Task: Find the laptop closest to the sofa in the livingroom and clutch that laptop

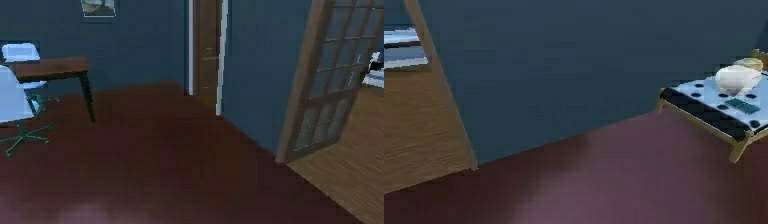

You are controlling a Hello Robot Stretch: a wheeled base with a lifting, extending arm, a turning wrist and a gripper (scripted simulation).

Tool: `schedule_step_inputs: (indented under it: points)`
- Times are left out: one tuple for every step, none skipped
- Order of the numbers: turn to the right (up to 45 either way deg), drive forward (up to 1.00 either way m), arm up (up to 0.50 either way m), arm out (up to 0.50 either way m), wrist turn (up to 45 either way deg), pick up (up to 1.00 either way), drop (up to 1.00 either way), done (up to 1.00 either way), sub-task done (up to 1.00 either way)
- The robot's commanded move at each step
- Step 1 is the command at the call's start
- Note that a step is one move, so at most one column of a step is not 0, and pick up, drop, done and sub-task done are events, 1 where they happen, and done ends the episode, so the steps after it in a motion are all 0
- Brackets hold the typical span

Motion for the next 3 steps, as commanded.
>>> schedule_step_inputs:
  points:
    - [0.0, 1.00, 0.00, 0.00, 0.0, 0.00, 0.00, 0.00, 0.00]
    - [0.0, 1.00, 0.00, 0.00, 0.0, 0.00, 0.00, 0.00, 0.00]
    - [-3.0, 0.00, 0.00, 0.00, 0.0, 0.00, 0.00, 0.00, 0.00]
